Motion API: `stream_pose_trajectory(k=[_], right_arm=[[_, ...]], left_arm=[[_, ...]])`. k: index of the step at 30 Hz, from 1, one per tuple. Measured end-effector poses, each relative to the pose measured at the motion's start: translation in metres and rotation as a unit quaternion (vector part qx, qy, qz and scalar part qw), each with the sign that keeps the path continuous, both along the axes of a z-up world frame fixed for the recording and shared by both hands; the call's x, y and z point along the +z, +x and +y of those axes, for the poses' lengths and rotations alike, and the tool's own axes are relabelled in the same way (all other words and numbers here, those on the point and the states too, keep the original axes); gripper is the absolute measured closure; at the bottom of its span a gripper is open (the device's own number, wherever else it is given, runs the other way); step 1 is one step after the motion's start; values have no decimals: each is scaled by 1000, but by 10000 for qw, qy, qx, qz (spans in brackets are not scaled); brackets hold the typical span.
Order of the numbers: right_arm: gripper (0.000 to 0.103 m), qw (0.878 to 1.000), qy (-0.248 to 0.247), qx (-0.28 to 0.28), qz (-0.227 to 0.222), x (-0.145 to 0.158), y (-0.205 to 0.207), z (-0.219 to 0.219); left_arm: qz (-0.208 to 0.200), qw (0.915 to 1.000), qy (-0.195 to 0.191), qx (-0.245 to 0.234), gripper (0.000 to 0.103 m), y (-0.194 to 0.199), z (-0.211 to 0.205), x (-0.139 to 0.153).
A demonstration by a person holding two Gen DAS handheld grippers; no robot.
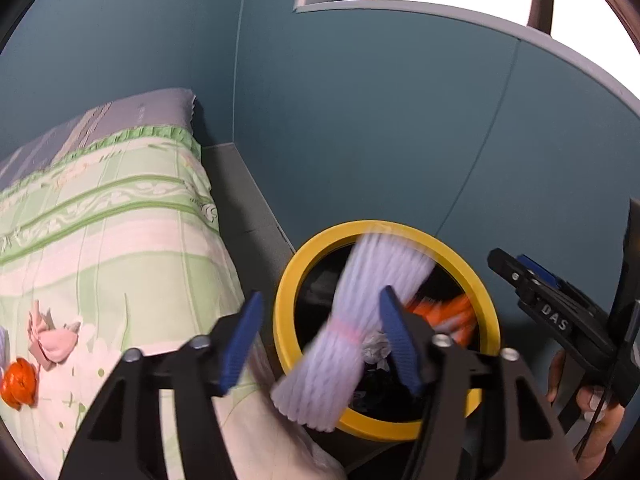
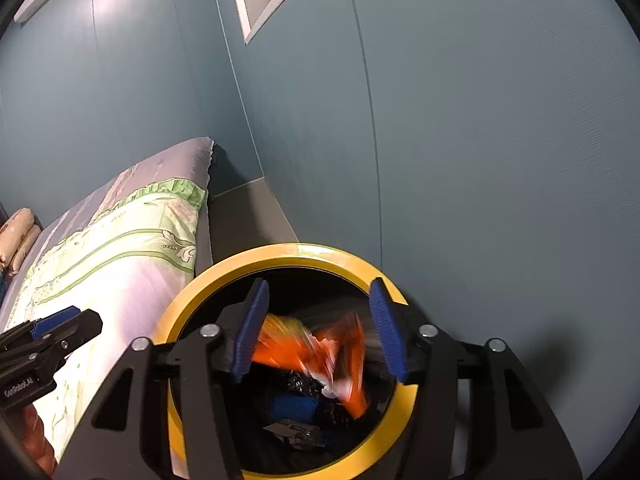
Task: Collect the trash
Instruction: 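Open both tools to drop the foam net and wrapper into the bin, then move both open tools back toward the trash on the bed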
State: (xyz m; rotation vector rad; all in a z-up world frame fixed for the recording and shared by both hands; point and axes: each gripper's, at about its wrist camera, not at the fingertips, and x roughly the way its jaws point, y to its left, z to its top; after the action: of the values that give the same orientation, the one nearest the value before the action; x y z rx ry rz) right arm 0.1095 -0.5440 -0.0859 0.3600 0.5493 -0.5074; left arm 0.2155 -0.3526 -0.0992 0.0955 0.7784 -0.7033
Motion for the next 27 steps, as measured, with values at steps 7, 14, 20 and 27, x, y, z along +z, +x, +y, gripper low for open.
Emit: stream_pose_trajectory(k=[7, 14, 20, 27], right_arm=[[49, 9996, -80, 42, -265, 16, -13, 9], [40, 9941, -359, 573, -845, 50, -16, 49], [27, 9826, -540, 1352, -1155, 68, 3, 97], [20, 9650, -660, 2278, -1120, 79, 28, 163]], left_arm=[[-147, 9991, -144, 382, 30, 10, 31, 13], [-495, 9940, -202, 958, 19, 20, 87, 38], [-704, 9851, -168, 1562, 15, 35, 151, 54], [-764, 9705, 34, 2286, 14, 54, 235, 58]])
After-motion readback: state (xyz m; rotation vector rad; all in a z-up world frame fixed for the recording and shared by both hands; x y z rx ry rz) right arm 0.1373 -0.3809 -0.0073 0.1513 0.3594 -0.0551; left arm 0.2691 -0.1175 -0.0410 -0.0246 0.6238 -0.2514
